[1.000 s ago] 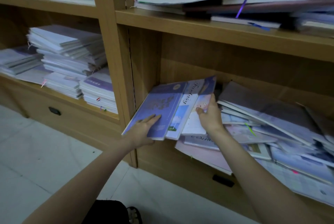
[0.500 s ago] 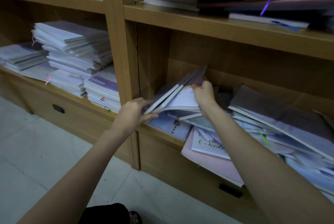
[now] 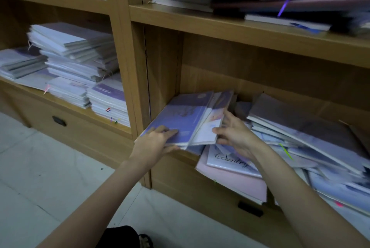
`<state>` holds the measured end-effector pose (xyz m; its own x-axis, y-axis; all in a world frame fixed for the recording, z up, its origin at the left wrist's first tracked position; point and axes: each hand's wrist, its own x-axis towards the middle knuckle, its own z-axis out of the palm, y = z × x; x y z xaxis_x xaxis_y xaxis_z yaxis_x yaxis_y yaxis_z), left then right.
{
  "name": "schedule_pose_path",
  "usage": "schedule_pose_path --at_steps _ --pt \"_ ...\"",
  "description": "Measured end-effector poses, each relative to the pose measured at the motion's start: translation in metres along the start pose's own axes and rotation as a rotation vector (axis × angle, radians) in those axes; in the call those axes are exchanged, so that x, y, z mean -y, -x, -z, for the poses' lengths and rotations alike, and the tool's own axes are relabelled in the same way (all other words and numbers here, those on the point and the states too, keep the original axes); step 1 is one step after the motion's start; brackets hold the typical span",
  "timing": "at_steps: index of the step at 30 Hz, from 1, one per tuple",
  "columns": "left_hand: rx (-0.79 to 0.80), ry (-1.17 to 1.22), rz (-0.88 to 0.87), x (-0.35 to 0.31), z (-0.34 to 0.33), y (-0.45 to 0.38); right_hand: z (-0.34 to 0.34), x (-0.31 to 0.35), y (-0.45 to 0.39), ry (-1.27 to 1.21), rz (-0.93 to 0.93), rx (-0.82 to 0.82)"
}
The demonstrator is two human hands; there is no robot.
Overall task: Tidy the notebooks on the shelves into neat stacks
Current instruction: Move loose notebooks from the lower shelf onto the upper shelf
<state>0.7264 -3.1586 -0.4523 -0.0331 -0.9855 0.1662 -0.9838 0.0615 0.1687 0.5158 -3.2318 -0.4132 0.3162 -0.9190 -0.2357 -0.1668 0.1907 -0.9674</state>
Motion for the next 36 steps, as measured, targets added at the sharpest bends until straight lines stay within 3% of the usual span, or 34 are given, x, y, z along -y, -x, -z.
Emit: schedule_pose_path --at_steps 5,10,15,21,23,25,27,29,32,36 --pt "-0.049 -0.016 0.086 -0.009 -0.002 0.009 -0.020 0.026 -0.015 -0.026 0.109 -0.074" --pt "-0.407 -0.006 0.108 -0.004 0.001 -0.010 -0.032 0.061 -0.025 -0.149 0.151 -0.042" --pt "-0.313 0.092 0.149 -0.017 -0.001 -0.026 -0.025 0.050 -0.025 -0.343 0.116 0.037" --pt "-0.569 0.297 0.240 -0.006 0.011 -0.034 -0.033 0.049 -0.026 -0.522 0.215 0.181" --pt "-0.665 0.354 0.295 0.003 0.015 -0.040 -0.038 0.049 -0.034 -0.207 0.321 0.082" --pt "-0.745 0.339 0.345 0.010 0.017 -0.045 -0.034 0.038 -0.047 0.431 0.480 -0.048" --pt "-0.785 0.332 0.365 0.015 0.018 -0.049 -0.024 0.017 -0.058 1.065 0.446 -0.038" --pt "-0.804 0.319 0.377 0.017 0.016 -0.051 -0.018 -0.005 -0.066 1.450 0.327 -0.018" --pt "-0.829 0.241 0.326 0.017 0.009 -0.050 -0.025 -0.024 -0.073 1.670 0.334 -0.128" --pt "-0.820 0.140 0.274 0.013 0.002 -0.048 -0.041 -0.036 -0.082 1.662 0.430 -0.287"
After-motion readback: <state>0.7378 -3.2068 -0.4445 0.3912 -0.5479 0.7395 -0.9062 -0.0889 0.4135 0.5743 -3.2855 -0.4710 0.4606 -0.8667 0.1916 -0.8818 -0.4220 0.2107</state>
